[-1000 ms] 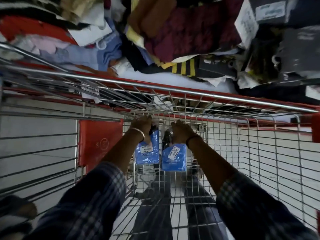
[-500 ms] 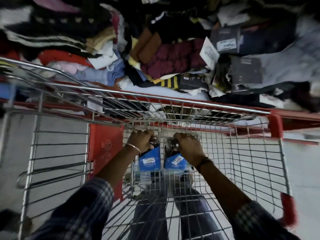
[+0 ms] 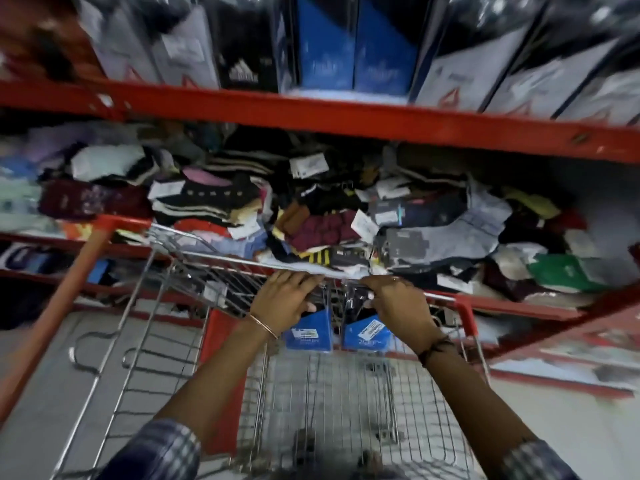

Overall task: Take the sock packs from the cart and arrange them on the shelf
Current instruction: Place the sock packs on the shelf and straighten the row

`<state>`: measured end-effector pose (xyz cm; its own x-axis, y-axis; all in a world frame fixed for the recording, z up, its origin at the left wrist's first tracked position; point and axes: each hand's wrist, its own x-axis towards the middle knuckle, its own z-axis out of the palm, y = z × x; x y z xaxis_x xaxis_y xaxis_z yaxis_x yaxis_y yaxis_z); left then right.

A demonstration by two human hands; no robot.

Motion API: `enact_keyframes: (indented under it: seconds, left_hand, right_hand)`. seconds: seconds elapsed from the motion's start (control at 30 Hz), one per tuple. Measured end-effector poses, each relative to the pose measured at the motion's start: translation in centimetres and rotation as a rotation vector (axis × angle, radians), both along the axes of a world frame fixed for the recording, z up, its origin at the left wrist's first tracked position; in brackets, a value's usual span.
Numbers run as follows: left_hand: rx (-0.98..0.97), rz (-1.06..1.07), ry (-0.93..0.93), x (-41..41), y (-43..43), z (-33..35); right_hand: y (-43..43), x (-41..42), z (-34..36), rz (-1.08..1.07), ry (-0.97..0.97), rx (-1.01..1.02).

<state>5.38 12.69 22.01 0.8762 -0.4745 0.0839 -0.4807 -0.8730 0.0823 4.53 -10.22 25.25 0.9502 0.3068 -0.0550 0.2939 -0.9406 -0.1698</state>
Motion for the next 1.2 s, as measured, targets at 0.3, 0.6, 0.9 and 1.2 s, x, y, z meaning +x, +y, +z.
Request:
enact_keyframes:
  seconds: [0.3, 0.6, 0.9, 1.2]
  left_hand:
    - [-0.005, -0.017, -0.339, 2.6, -0.4, 15.3]
    - [-0.037, -0.04, -0.703, 6.1, -0.9, 27.5]
    - [0.035, 0.062, -0.811, 12.8, -2.3, 30.9]
    - [-0.077, 0.014, -0.931, 16.6, -2.5, 30.1]
  right_hand:
    - [-2.1, 1.3, 14.0, 0.054, -0.351, 0.145]
    - [-1.9, 2.4, 24.4, 0.113, -0.725, 0.198]
    - [0.2, 8.3, 28.4, 0.075, -1.073, 0.226]
    - [1.3, 13.8, 28.2, 0.072, -1.116, 0.273]
